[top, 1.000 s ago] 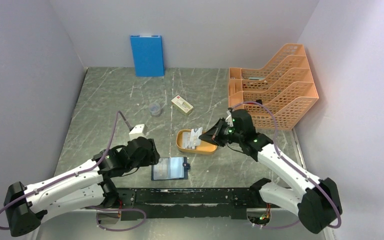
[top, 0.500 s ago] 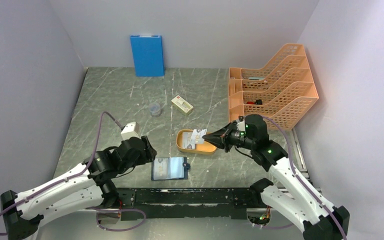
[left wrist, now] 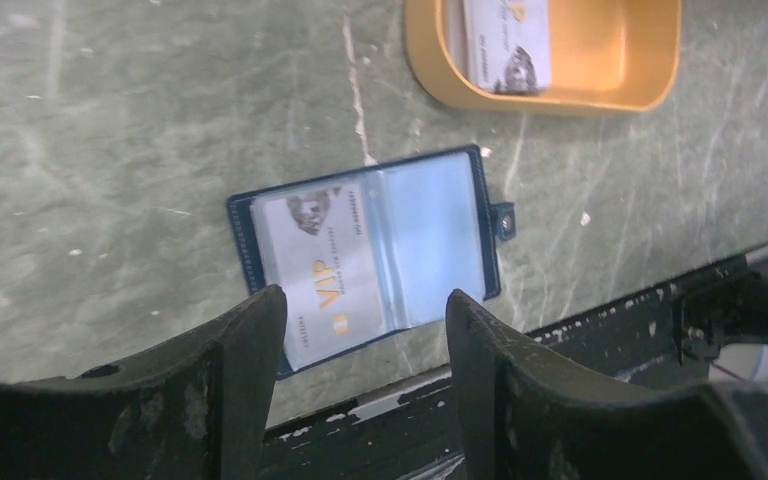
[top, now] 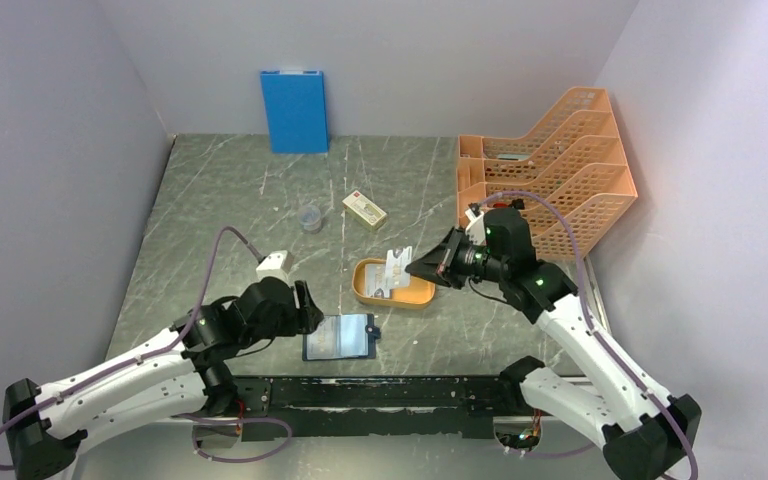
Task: Put the credit cards into the card holder
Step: Pick up the credit card from the storage box, then turn over the card slot in the card holder.
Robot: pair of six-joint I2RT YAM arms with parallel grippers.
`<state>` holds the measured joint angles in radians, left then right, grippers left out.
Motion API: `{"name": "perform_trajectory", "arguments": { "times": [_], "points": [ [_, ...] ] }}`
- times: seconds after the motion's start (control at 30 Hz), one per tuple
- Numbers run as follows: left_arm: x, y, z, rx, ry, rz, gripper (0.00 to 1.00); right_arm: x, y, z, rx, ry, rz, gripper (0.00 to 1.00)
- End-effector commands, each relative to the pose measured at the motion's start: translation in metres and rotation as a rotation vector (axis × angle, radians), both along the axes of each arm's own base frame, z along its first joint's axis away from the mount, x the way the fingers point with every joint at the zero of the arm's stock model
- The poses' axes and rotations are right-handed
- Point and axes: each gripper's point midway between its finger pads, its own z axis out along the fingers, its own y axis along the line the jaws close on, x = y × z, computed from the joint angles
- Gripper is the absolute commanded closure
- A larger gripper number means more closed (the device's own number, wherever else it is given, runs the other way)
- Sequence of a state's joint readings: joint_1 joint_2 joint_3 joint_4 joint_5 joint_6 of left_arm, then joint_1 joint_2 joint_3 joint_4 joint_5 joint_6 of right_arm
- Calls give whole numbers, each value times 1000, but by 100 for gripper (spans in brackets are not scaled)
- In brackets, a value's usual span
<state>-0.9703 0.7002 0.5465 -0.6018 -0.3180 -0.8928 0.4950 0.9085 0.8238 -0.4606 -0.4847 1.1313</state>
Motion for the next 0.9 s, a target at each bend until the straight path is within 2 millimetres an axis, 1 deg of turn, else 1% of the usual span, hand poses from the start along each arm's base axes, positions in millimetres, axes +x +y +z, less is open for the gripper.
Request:
{"name": "perform_trajectory", "arguments": {
  "times": [0.0, 0.03, 0.07, 0.1, 0.13, 0.2, 0.23, 0.33, 0.47, 0.57, 0.7, 0.87],
  "points": [
    [-11, -31, 1, -102, -7, -165, 34, -15, -17, -17, -251, -291, 142, 100],
    [-14, -35, -1, -120, -1, -177, 34, -20, -20, -25, -297, -329, 158, 100],
    [-16, -39, -3, -137, 5, -189, 33, -24, -23, -41, -344, -337, 169, 100],
    [-18, -43, -4, -152, 8, -198, 28, -31, -25, -53, -367, -350, 187, 100],
    [-19, -49, -3, -173, 4, -213, 27, -37, -24, -65, -367, -355, 206, 100],
    [-22, -57, -3, -185, 4, -235, 26, -49, -18, -86, -336, -348, 235, 100],
    [-22, -64, -1, -192, -2, -247, 26, -54, -12, -93, -304, -348, 248, 100],
    [-21, -76, -4, -136, 6, -260, 29, -65, -3, -113, -298, -332, 273, 100],
    [-15, -84, -23, -18, 44, -244, 32, -73, 11, -125, -319, -320, 319, 100],
    [-10, -85, -37, 40, 73, -212, 33, -74, 16, -132, -330, -299, 319, 100],
    [-7, -82, -49, 93, 96, -183, 34, -75, 20, -132, -302, -292, 308, 100],
    [-5, -83, -60, 139, 107, -189, 34, -76, 19, -134, -302, -289, 303, 100]
  ]
}}
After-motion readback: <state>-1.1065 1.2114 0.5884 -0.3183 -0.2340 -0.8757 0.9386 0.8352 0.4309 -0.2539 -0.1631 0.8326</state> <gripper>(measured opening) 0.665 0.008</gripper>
